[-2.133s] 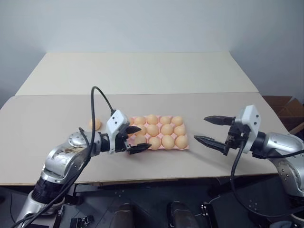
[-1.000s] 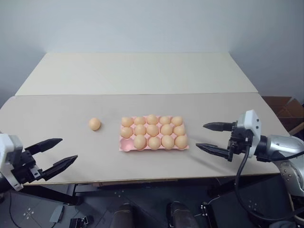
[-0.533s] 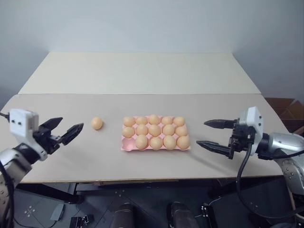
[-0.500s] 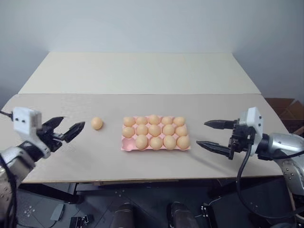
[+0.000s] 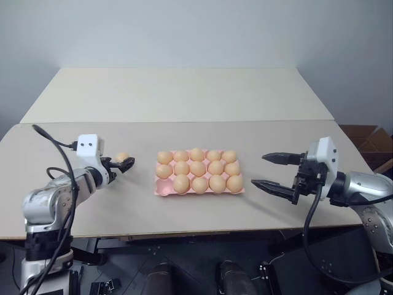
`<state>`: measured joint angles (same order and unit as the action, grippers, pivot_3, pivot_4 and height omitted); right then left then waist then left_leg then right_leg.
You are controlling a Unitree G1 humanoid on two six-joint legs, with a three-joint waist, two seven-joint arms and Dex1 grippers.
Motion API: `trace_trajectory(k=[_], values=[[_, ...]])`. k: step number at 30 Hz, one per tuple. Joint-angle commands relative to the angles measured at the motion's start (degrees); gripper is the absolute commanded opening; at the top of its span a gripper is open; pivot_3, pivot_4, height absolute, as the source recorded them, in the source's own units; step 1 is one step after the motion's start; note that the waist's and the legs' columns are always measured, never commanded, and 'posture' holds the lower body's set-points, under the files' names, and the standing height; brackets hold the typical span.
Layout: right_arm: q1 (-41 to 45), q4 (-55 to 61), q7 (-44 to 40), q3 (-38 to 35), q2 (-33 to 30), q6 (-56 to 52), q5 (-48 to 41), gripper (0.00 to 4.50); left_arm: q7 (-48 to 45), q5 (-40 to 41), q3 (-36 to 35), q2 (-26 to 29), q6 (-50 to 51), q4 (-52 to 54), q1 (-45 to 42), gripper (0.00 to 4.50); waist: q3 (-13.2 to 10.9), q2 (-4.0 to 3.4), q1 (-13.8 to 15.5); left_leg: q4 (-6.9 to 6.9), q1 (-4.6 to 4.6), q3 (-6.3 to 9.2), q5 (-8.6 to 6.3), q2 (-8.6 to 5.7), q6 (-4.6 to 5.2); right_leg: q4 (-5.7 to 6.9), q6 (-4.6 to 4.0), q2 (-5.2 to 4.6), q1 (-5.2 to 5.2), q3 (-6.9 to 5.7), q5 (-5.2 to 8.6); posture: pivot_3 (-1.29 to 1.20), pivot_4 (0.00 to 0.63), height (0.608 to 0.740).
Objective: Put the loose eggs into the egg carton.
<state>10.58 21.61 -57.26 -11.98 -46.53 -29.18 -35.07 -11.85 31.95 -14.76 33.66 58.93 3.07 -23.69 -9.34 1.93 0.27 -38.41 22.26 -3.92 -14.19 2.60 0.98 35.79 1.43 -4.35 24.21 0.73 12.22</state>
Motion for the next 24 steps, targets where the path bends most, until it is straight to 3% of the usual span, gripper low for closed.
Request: trace_trajectory(k=[1,10,17,24], values=[[0.7,1.8,0.1,-1.0,0.0,0.8,-1.1,4.5,-1.2,-2.7,1.5,0.1,-2.1,-3.5,-2.8,4.29,0.0,0.0,0.0,0.0,0.02,0.01,0.0,0.0,0.0,0.0,0.0,0.0,0.01,0.0,0.0,0.0,0.15,0.74],[0.0,2.4,1.1,-1.2,0.8,0.9,-1.0,4.5,-5.4,-6.0,3.6,-0.8,-6.5,-7.5,-6.3,1.69,0.0,0.0,0.2,-0.01,0.05,0.01,0.0,-0.03,0.0,-0.03,0.03,-0.04,0.01,0.0,-0.02,0.0,0.15,0.74],[-1.0,3.1,1.8,-1.8,0.8,0.8,-1.0,4.5,-12.9,-6.5,4.2,4.6,-9.6,2.8,-0.8,1.69,0.0,0.0,-0.2,0.0,0.06,0.01,0.0,0.0,0.0,-0.02,0.04,-0.03,0.04,0.01,-0.02,0.0,0.15,0.74],[-1.6,4.0,2.6,-1.9,0.8,0.7,-0.9,4.5,-30.0,4.1,4.7,9.7,-9.2,17.6,5.6,1.69,0.0,0.0,0.1,0.0,0.06,-0.03,0.0,0.01,-0.01,-0.03,0.03,-0.07,0.04,0.0,-0.02,0.0,0.15,0.74]])
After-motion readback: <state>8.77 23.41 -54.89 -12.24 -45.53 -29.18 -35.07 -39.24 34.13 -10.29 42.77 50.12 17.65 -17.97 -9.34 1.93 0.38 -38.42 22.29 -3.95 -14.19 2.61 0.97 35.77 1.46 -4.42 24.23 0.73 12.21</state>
